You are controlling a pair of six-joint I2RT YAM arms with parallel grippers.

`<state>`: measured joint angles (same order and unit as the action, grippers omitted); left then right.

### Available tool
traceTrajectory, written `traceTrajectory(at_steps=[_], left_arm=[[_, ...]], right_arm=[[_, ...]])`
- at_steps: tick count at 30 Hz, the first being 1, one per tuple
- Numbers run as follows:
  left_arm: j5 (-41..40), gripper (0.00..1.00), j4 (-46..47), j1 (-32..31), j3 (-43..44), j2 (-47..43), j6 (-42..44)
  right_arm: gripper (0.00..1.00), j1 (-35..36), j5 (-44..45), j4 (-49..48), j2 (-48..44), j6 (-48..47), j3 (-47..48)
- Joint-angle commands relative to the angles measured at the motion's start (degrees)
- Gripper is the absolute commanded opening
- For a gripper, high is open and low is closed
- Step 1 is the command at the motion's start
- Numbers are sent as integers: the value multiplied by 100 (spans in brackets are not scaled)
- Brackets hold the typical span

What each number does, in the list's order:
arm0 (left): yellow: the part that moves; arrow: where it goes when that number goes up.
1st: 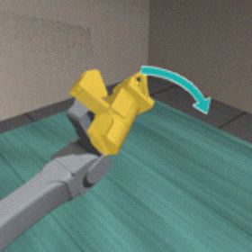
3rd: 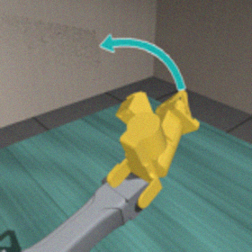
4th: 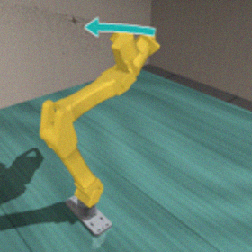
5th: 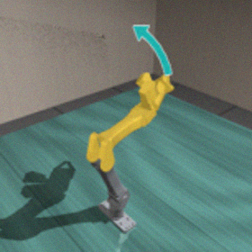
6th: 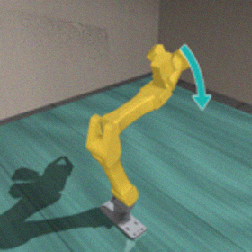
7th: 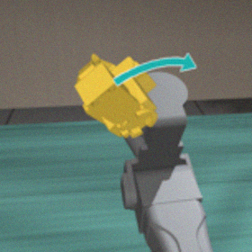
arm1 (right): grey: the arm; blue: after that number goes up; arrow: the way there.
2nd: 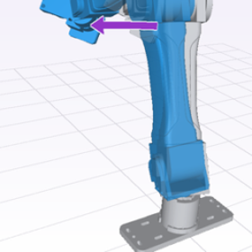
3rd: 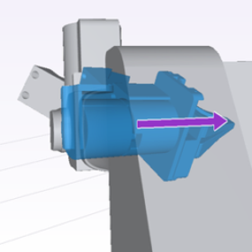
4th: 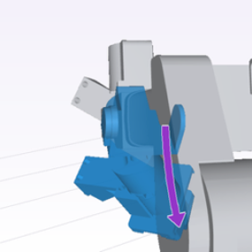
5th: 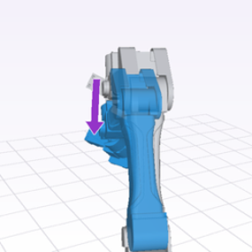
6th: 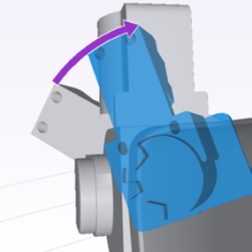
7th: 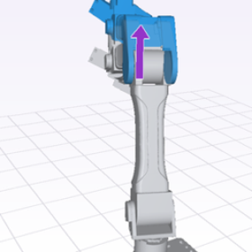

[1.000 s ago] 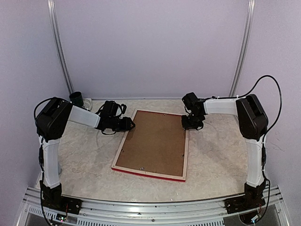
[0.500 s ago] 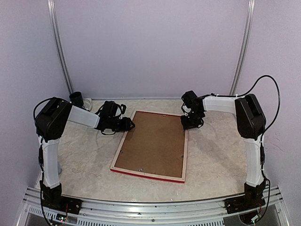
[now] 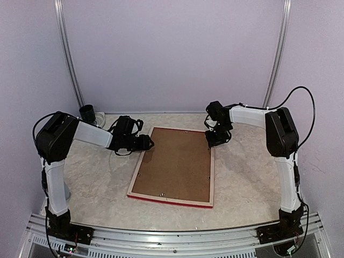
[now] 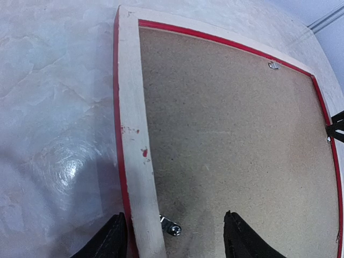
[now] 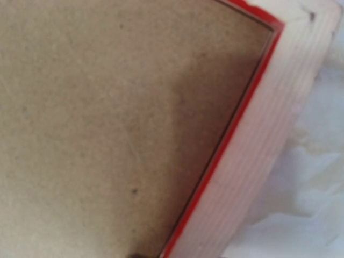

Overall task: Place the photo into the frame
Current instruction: Press the fastener onto the backboard, then place the photo frame at the center of the board.

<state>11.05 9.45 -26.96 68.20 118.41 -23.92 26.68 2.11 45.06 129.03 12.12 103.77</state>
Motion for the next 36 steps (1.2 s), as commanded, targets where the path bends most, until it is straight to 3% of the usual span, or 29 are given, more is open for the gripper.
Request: traceTrajectory(at_steps=[1,10,14,19,25,36], left_arm=[[-637,63,96,-314,-94,-589,149],[-1086,75,-131,-456,223,-731,274],[-1162,76,-619,-513,1151,-317,729],[-1330,86,-1011,-565,2354,230,1775],[-1140,88,-1513,-589,3419,759,2545],[-1176,84,-1072,-1189,2117,197,2293]], right_arm=[[29,-22,-105,236,217,-318,252],[29,-81,-30,205,600,-540,759],[29,-92,6,254,877,-842,1269],[29,-99,76,457,1190,-1046,1791],[34,-99,-58,302,965,-847,1552],[49,-101,297,142,412,-583,934]])
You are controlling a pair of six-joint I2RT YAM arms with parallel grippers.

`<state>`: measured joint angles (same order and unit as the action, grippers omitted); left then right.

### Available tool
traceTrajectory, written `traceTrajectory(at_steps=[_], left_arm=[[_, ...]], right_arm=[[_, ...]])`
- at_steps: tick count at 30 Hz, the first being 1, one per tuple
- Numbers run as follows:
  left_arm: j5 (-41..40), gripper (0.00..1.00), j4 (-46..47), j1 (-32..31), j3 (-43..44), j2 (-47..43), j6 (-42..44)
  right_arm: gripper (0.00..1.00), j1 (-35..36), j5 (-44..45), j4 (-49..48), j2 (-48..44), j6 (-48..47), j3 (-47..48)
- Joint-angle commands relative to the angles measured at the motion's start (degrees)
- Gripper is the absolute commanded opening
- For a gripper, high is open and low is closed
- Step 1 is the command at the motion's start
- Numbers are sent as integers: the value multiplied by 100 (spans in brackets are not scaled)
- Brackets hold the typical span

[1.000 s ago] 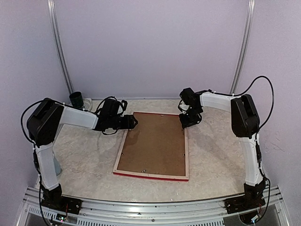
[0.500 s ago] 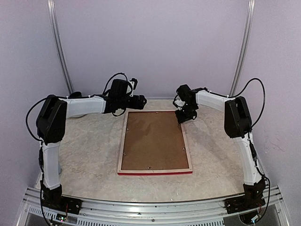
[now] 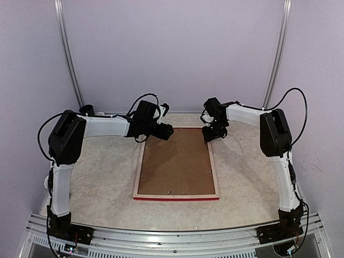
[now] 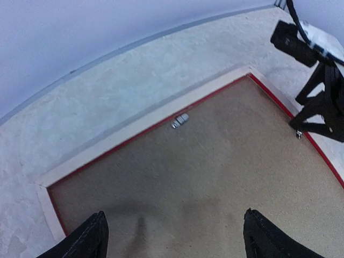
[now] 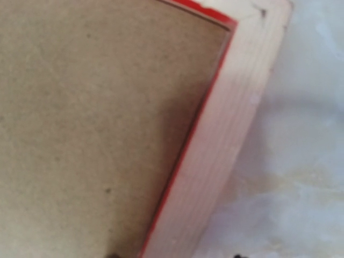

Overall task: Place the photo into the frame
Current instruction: Place the photo frame at the center of the board.

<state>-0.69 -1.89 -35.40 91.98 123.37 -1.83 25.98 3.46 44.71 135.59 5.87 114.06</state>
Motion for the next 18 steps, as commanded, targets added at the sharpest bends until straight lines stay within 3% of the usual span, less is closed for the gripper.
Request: traceTrajectory(at_steps=[1,8,14,18], left_arm=[[23,83,29,-381,-266,-283,79],[909,69,-172,-496,-173,-48,-254],[1010,66,-379,-630,-90,161,-303],[1269,69,-105,-938,-784,-208,126]], right_arm=[[49,-31,163,175,-235,30,-95],[52,-29,87,167,-209,26,-103],[53,-23,6,142,-241,53,-157],[54,-22,-64,115,-229,46,-205]])
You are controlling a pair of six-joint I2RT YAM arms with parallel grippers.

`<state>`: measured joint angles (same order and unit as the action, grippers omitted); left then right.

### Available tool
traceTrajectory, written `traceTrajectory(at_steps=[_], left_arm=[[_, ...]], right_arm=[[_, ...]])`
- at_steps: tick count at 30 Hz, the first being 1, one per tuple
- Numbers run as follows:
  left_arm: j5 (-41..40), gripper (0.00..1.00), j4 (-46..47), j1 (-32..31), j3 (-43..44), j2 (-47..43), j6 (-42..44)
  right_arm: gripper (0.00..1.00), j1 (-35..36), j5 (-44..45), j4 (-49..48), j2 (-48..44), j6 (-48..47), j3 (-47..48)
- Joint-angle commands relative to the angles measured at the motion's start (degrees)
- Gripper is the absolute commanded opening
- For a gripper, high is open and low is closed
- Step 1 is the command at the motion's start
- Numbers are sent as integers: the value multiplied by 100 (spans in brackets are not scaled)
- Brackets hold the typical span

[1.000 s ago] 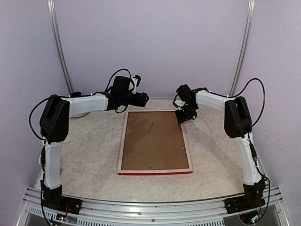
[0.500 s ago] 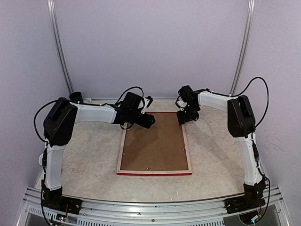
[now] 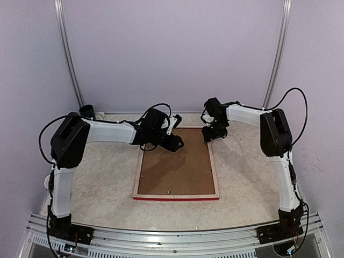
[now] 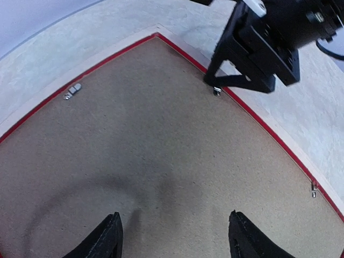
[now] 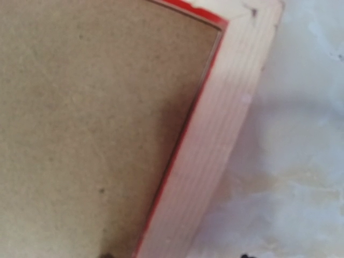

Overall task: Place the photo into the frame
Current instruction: Place the photo frame at the center of the board.

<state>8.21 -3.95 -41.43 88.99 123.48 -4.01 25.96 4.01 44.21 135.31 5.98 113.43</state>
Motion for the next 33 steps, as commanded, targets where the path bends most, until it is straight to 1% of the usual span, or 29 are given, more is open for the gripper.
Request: traceTrajectory(at_steps=[1,5,7,10,13,15,20,23,32,33], left_arm=[[475,71,144,-485,-656,-367,557],[647,76,107,-999,-1292,-933,1358],[690,77,13,-1264,-1514,-1188,1646],[649,77,60,-1664,-1876,-1388,1978],[699,77,108,-1942,-2074,-1490,2124],[693,77,107,-2091,-2075,-1480,2183],[230,76,-153,-2375,-1672,-1099,2337],[40,73,-220,-2420,-1479,-831,2382],[-92,70,-352,-2497,-1182,-456,2545],[-107,68,-352,-2501,-1170,-425,2546]], right_arm=[[54,-20,-128,155,-191,35,-144],[54,-20,-160,147,-162,43,-177],[54,-20,-165,125,-184,44,-215],[54,-20,-178,117,-203,38,-217],[54,-20,-168,138,-232,42,-224],[54,-20,-161,151,-256,43,-232],[54,-20,-128,155,-335,32,-301],[54,-20,-114,141,-338,43,-326],[54,-18,-119,158,-296,66,-330],[54,-20,-109,166,-294,74,-337]])
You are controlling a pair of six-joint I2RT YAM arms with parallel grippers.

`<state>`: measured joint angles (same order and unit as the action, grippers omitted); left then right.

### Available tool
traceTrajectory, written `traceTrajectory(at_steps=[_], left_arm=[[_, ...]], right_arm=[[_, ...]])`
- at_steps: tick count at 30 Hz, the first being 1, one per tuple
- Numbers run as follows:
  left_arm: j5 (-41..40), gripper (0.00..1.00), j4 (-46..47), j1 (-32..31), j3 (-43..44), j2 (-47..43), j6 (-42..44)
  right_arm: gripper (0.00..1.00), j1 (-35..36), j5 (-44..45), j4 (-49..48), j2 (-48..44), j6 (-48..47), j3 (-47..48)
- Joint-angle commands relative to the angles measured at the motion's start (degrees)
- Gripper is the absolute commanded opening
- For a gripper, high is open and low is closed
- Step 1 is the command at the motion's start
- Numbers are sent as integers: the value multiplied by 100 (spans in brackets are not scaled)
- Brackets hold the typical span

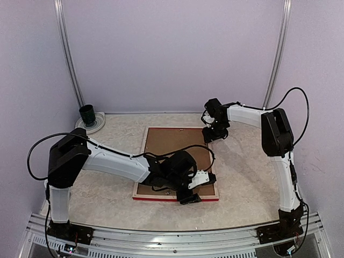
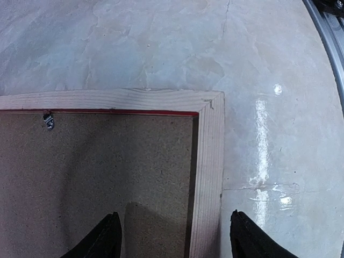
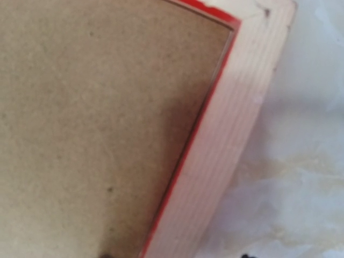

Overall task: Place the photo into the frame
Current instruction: Place the photo frame at the center of the board.

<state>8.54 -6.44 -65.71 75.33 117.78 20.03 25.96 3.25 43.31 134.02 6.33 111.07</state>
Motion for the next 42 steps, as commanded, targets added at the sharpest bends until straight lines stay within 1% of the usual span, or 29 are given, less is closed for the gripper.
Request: traceTrajectory(at_steps=[1,9,12,15,18,20,25,30,34,42], left_arm=[[-161,65,-103,-73,205,164,138],[-311,50,-114,-99,246,345,56],[-370,40,-78,-100,236,388,3],[-405,32,-52,-100,218,437,-32],[-435,27,-30,-100,214,477,-66],[-474,21,-7,-102,219,490,-79],[-518,15,16,-104,244,522,-118],[-570,5,45,-100,268,559,-200],[-632,0,37,-100,296,595,-255],[-671,0,72,-84,305,590,-315]], right_arm=[[54,-20,-22,260,-165,43,-105],[54,-13,83,324,-122,90,-129],[54,9,125,349,-104,105,-138],[54,68,210,410,-91,95,-123],[54,131,489,529,-25,94,-58],[54,182,654,629,18,112,-21],[54,264,1009,745,-43,220,-151],[54,305,1222,845,-149,330,-241],[55,330,1144,909,-178,330,-278],[55,360,1104,996,-155,293,-286]])
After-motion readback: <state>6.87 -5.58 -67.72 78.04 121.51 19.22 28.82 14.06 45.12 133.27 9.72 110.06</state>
